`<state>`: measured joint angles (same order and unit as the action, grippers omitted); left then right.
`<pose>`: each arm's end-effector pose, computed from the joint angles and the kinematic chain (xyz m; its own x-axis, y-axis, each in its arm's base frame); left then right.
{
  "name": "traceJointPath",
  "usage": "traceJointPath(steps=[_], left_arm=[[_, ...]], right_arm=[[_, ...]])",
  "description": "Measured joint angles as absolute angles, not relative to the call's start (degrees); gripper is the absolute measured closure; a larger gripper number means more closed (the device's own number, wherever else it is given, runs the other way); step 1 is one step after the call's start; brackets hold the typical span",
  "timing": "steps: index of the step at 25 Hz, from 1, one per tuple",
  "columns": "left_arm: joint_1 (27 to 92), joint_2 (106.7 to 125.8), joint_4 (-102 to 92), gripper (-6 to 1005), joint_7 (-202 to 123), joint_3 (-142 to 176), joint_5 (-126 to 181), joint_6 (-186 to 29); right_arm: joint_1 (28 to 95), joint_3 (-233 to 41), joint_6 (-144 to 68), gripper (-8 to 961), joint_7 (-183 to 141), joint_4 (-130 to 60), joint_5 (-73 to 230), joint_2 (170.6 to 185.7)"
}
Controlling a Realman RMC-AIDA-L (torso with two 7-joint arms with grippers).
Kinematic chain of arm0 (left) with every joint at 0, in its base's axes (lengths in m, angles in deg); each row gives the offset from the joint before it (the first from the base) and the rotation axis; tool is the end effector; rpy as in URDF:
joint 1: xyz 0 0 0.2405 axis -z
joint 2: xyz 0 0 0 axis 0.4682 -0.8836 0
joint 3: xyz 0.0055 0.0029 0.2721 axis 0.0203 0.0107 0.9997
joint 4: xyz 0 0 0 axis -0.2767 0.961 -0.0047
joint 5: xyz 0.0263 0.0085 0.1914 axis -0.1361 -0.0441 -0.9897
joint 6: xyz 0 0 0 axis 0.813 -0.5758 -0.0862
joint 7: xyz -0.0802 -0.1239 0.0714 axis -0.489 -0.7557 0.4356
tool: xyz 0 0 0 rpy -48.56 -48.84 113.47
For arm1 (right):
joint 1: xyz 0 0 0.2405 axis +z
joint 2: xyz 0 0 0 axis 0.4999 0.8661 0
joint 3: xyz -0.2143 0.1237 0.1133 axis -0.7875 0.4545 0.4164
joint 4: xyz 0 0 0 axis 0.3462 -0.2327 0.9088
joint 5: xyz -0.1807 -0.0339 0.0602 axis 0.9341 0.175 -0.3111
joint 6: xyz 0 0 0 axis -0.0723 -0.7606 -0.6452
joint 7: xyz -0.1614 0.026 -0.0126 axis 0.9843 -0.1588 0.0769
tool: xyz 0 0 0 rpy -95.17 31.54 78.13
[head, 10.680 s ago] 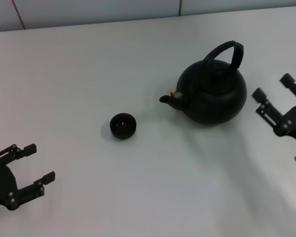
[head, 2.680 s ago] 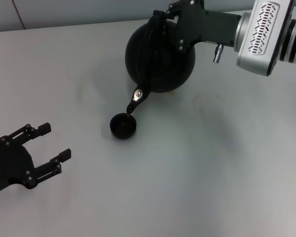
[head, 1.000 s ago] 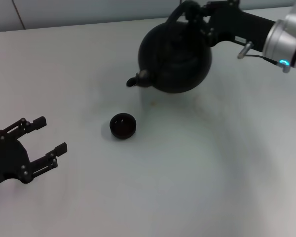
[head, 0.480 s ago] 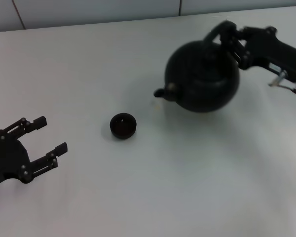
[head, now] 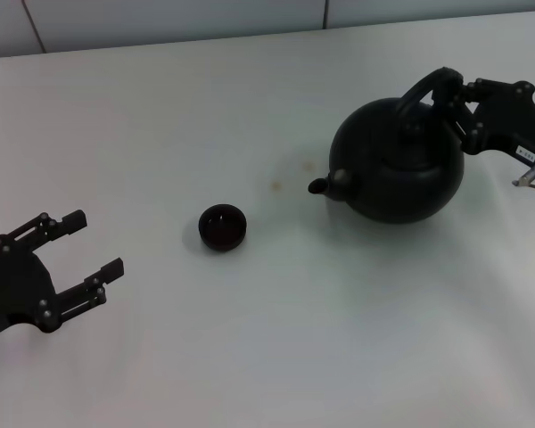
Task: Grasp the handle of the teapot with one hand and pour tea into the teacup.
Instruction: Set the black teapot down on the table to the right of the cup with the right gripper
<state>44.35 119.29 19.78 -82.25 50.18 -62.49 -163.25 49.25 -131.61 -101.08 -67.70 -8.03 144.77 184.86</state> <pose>-0.3129 0.2589 -0.0221 0.8095 0.0294 0.5864 0.3315 -0.8472 -0.4152 0.3188 0.3354 0.0095 0.7630 -0.0640 -0.6433 -0.5589 -0.5653 -0.6067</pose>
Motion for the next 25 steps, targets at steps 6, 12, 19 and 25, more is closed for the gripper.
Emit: traceJointPath(steps=[6, 12, 19, 25], left_arm=[[44.1, 119.34, 19.8, 250, -82.3, 50.2, -62.5, -163.3], [43.8, 119.35, 19.8, 250, -82.3, 50.2, -62.5, -163.6], [43.4, 119.3, 19.8, 250, -82.3, 50.2, -62.5, -164.1], [43.3, 119.15, 19.9, 250, -82.3, 49.9, -62.5, -164.4]], right_arm=[[49.8, -131.9, -100.6, 759, -67.0, -8.6, 144.8, 184.75], [51.4, -132.3, -98.4, 748, -66.6, -10.8, 145.0, 184.67], [52.4, -132.4, -97.5, 735, -65.2, -12.7, 145.2, 184.66], [52.4, -132.2, -97.5, 725, -64.6, -13.0, 144.9, 184.65]])
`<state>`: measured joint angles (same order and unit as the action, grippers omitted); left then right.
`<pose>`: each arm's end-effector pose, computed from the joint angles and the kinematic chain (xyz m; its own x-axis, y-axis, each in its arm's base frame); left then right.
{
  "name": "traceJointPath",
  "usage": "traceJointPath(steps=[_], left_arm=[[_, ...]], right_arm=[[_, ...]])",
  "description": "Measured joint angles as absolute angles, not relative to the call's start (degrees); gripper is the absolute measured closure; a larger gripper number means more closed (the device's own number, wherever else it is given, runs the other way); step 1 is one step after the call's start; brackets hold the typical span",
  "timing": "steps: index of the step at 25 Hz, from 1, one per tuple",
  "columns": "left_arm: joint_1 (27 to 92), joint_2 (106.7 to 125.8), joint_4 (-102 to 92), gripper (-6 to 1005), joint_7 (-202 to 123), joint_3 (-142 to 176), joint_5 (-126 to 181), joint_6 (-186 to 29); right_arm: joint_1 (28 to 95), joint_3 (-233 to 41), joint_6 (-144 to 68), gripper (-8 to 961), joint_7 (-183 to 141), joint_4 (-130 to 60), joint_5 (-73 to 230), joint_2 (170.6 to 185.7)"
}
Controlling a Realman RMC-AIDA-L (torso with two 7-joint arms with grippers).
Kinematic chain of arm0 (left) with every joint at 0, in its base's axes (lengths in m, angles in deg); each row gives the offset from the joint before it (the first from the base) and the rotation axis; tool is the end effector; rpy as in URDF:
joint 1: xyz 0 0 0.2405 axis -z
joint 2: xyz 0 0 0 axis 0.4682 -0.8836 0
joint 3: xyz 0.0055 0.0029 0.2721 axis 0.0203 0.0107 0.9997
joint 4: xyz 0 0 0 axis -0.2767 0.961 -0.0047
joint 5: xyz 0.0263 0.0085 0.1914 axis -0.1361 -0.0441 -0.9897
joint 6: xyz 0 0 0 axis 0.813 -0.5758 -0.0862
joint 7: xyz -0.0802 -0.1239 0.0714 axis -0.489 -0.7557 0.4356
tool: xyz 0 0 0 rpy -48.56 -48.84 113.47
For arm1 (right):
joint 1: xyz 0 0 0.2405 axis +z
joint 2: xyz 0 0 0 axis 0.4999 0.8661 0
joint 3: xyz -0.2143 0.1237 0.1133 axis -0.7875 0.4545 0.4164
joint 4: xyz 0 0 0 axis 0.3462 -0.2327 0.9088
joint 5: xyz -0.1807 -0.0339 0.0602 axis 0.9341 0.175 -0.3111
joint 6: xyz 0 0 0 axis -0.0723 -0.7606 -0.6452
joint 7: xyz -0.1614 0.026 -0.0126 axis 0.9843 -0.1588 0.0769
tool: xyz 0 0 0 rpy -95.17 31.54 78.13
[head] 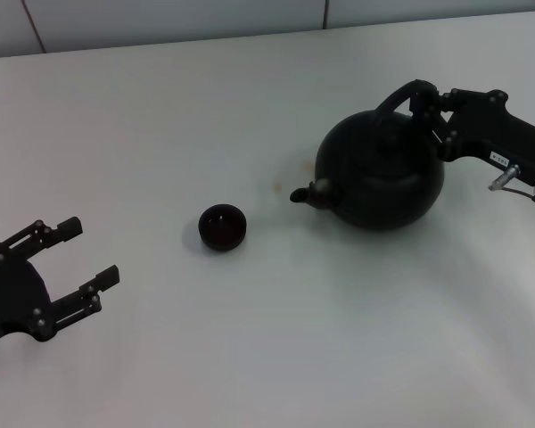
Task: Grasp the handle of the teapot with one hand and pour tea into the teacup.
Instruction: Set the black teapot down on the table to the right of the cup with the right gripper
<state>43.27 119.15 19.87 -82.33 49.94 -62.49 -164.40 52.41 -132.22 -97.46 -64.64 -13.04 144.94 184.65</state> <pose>-0.3159 0.2518 -0.0199 0.8027 0.0360 0.5953 0.3418 -0.8457 -0.4098 0.3178 0.3461 -0.0085 0.7810 -0.0994 -0.6165 -0.5519 -0.5720 -0.6069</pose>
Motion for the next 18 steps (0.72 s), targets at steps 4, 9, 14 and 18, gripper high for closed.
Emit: traceJointPath(steps=[4, 9, 14, 18], left_arm=[[43.2, 119.12, 19.9, 250, -82.3, 49.6, -62.5, -164.6], [43.1, 119.09, 19.9, 250, -82.3, 49.5, -62.5, -164.8], [43.0, 119.08, 20.1, 250, -82.3, 49.4, -62.5, -164.9], [42.8, 119.19, 20.4, 250, -82.3, 49.4, -62.5, -165.0]], right_arm=[[53.2, -132.0, -95.9, 717, -64.6, -14.4, 144.9, 184.6], [53.2, -132.1, -96.2, 652, -64.4, -14.8, 144.9, 184.57], [52.2, -131.6, -99.4, 501, -64.4, -13.9, 144.4, 184.57], [52.0, -131.4, -99.6, 319, -64.3, -13.7, 144.2, 184.57]])
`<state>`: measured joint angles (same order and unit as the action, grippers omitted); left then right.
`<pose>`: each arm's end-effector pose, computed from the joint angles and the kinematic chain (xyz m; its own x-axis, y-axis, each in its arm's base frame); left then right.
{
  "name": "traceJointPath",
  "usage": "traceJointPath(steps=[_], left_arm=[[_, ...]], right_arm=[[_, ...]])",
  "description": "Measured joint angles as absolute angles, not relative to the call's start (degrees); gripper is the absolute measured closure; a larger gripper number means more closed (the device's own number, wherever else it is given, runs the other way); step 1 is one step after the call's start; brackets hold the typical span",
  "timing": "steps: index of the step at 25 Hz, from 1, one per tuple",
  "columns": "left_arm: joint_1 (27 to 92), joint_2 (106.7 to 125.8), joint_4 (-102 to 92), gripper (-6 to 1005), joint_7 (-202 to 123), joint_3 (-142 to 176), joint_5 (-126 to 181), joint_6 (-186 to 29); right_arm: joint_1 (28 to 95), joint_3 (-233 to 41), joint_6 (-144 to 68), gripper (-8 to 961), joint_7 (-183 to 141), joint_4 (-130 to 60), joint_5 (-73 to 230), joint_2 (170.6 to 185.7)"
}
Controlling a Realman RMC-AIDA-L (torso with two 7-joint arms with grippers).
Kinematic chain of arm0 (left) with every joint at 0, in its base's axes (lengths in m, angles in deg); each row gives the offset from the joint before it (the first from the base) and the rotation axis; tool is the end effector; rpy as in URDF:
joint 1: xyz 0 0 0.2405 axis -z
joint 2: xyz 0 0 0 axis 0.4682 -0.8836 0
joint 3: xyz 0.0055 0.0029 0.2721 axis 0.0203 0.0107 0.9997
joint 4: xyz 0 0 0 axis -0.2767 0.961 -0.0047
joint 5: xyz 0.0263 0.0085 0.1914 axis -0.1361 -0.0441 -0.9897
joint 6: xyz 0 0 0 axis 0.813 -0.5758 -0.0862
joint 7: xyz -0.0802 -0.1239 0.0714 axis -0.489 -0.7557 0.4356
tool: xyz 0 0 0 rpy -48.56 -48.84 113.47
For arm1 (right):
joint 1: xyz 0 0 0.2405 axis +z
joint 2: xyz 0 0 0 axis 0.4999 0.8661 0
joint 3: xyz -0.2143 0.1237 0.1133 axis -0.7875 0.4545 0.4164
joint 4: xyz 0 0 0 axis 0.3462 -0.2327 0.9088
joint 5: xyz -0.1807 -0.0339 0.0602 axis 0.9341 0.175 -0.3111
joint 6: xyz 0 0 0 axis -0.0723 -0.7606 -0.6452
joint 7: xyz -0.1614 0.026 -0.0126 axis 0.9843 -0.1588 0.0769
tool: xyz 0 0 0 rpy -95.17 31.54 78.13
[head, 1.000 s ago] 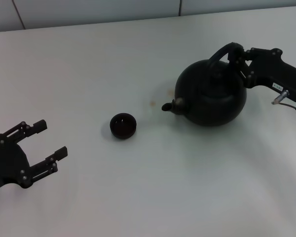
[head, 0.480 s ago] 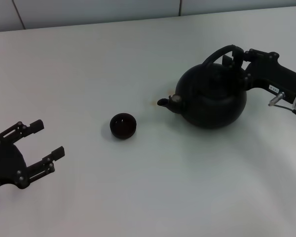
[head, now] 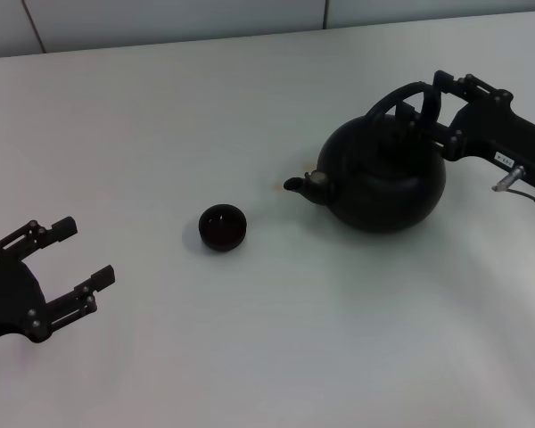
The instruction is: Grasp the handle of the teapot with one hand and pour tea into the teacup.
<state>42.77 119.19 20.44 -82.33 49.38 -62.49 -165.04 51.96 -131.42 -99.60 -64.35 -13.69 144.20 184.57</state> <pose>-0.3168 0.2497 -0.0170 0.8008 0.0302 0.5982 0.3431 -0.8418 -0.4168 0.3170 0.3417 -0.0061 0.7628 -0.0845 -0.6411 -0.5639 -0.5722 -0.5955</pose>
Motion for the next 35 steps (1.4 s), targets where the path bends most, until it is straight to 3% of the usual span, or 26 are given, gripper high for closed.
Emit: traceJointPath(steps=[1, 16, 25, 35], left_arm=[[42.8, 119.21, 20.4, 250, -82.3, 49.4, -62.5, -165.1], [42.7, 119.26, 20.4, 250, -82.3, 49.4, -62.6, -165.4], [43.5, 119.18, 20.4, 249, -82.4, 49.7, -62.9, -165.3], [47.4, 117.26, 20.5, 249, -86.6, 50.0, -66.9, -165.4]], right_arm=[[51.7, -131.3, -99.7, 274, -64.3, -13.6, 144.2, 184.57], [41.7, -126.2, -114.2, 200, -58.0, -16.1, 144.1, 184.6], [41.5, -126.5, -118.6, 200, -59.5, -15.6, 146.5, 184.32], [47.2, -126.2, -123.4, 199, -76.1, -1.2, 174.4, 183.11]])
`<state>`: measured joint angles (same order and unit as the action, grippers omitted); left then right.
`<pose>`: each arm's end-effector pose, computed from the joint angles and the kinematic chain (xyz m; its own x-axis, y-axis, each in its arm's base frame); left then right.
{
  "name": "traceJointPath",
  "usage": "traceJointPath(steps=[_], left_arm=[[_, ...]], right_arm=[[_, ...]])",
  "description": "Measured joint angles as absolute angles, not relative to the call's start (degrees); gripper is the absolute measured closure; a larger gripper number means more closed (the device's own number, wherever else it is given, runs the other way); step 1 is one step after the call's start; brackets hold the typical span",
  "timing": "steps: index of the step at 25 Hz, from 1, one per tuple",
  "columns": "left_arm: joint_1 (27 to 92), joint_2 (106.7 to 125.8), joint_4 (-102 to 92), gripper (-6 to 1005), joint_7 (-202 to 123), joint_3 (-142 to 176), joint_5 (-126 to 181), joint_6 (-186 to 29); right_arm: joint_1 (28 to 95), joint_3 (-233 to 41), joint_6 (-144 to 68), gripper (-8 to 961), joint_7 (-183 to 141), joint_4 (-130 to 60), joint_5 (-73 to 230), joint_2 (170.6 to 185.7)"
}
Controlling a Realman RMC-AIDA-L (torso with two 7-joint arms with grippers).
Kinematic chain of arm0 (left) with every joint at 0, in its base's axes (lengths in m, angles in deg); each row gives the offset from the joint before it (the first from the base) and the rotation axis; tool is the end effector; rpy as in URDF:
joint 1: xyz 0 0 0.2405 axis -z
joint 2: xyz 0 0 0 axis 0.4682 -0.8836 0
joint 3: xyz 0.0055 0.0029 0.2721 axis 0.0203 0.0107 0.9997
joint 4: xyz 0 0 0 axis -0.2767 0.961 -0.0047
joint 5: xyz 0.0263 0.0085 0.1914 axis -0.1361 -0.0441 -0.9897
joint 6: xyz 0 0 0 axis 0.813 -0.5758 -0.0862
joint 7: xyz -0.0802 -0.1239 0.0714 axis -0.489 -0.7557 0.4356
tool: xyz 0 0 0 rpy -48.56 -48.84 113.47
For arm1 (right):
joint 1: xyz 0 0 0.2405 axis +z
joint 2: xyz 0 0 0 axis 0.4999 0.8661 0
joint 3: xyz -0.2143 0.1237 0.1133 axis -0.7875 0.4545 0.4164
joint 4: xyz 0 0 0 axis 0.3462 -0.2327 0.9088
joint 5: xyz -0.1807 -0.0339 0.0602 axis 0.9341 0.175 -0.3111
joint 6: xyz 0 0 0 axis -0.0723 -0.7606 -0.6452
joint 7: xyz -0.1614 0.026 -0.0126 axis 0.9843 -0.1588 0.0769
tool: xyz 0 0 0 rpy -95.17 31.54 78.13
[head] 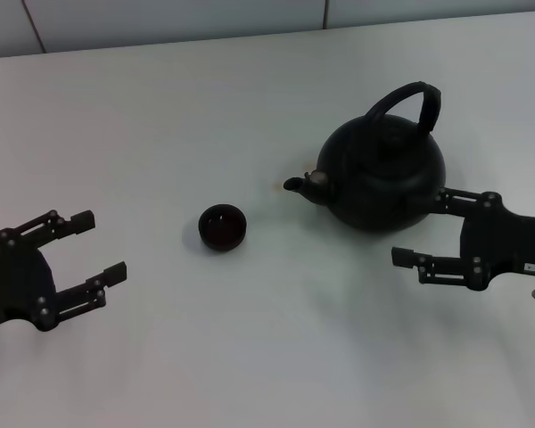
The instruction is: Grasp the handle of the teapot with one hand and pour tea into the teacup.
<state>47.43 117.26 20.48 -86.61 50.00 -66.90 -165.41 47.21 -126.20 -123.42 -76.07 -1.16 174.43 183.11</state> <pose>-0.3072 0.2683 -0.0142 0.8242 0.0543 0.5637 0.2916 -0.8940 -0.3401 0.3158 0.2668 -0.0075 0.8452 -0.1636 -0.5089 -0.3608 -0.8770 -0.3172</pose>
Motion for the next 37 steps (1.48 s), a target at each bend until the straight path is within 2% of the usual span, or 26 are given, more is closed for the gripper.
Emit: traceJointPath(steps=[6, 7, 9, 12, 13, 15, 37], left_arm=[[48.9, 117.19, 22.1, 249, -88.9, 50.0, -69.0, -165.4], [52.5, 116.69, 26.0, 249, -94.7, 50.7, -75.1, -165.3], [54.7, 116.08, 27.3, 249, -98.8, 51.0, -79.3, -165.1], [54.7, 116.08, 27.3, 249, -98.8, 51.0, -79.3, -165.1], [57.9, 114.81, 28.3, 249, -102.8, 50.8, -82.8, -165.4], [58.7, 114.36, 28.7, 249, -103.7, 50.7, -82.8, -165.6], [58.8, 115.21, 30.2, 249, -104.6, 50.7, -82.8, -167.2]], right_arm=[[48.3, -126.5, -123.9, 199, -77.8, 5.1, 177.5, 183.49], [49.5, -126.5, -124.6, 199, -80.0, 7.8, 180.3, 183.5], [51.0, -126.4, -125.6, 200, -82.0, 9.7, 183.1, 183.27], [52.1, -126.4, -126.2, 200, -83.2, 10.9, 184.7, 183.08], [52.4, -126.4, -126.4, 200, -83.4, 11.4, 185.1, 183.05], [52.8, -126.4, -126.4, 199, -83.5, 12.1, 185.8, 183.1], [53.4, -126.5, -125.9, 200, -83.2, 12.8, 187.0, 183.74]])
